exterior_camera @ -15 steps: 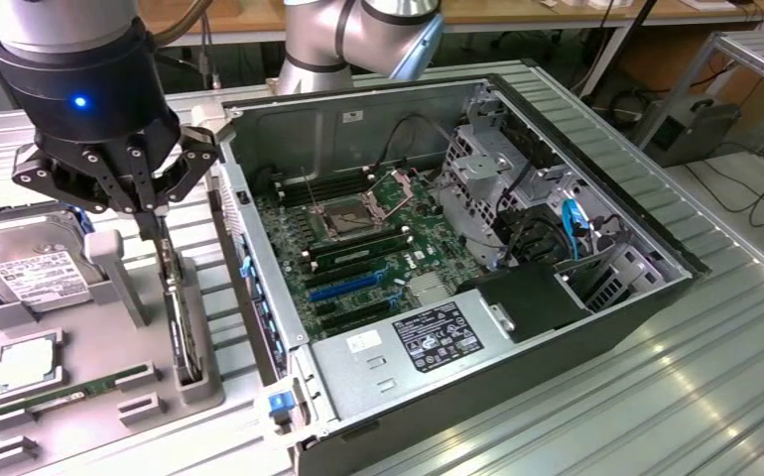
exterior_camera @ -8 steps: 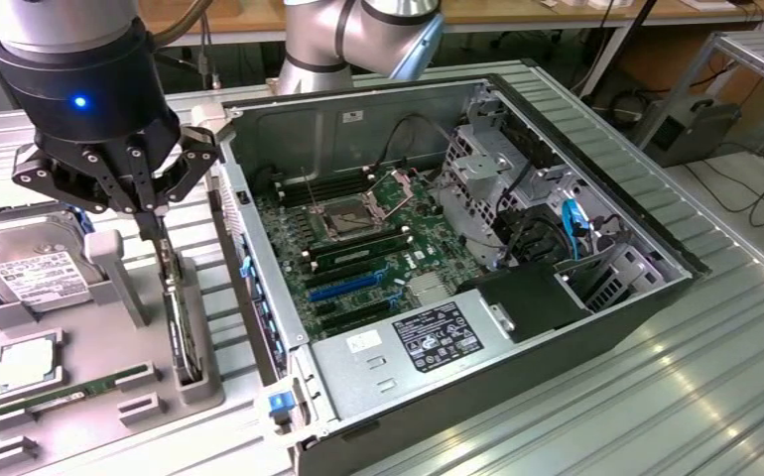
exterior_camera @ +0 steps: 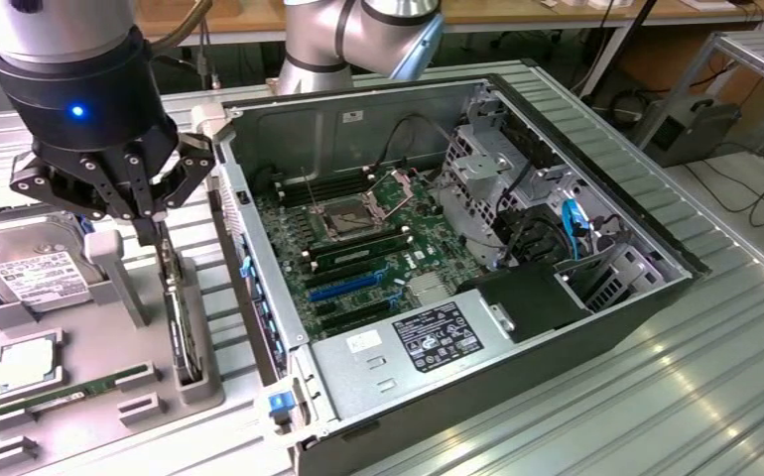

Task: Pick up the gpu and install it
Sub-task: 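Pick up the gpu and move the gpu toward the slot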

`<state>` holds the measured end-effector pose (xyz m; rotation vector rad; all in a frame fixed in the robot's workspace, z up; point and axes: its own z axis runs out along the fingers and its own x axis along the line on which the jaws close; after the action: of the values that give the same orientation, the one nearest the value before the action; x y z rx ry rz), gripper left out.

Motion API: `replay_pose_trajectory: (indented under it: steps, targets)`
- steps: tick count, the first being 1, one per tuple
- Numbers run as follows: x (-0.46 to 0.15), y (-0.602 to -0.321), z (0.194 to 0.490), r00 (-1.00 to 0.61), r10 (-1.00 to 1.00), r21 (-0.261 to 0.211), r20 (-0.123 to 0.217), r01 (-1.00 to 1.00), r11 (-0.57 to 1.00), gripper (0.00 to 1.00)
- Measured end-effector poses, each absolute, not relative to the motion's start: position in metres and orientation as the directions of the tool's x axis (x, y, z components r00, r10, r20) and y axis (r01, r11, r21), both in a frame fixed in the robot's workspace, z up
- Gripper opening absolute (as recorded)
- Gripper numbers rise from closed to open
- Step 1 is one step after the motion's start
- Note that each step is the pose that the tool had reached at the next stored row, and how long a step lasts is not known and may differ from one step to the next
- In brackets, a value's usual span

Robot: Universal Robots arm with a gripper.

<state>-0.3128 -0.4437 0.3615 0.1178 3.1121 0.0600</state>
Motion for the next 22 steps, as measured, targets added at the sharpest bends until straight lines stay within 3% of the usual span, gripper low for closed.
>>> replay_pose_trajectory:
  steps: [2,3,6,22]
  targets:
    - [-0.314,-0.445,0.356,-0.997,0.076,0.040,-0.025,0.075,0.996,0.11]
    - [-0.314,-0.446,0.351,-0.997,0.076,0.040,-0.028,0.075,0.996,0.24]
    - [-0.314,-0.447,0.346,-0.997,0.076,0.040,-0.032,0.075,0.996,0.36]
    - [-0.320,-0.456,0.317,-0.996,0.076,0.041,-0.043,0.074,0.996,0.36]
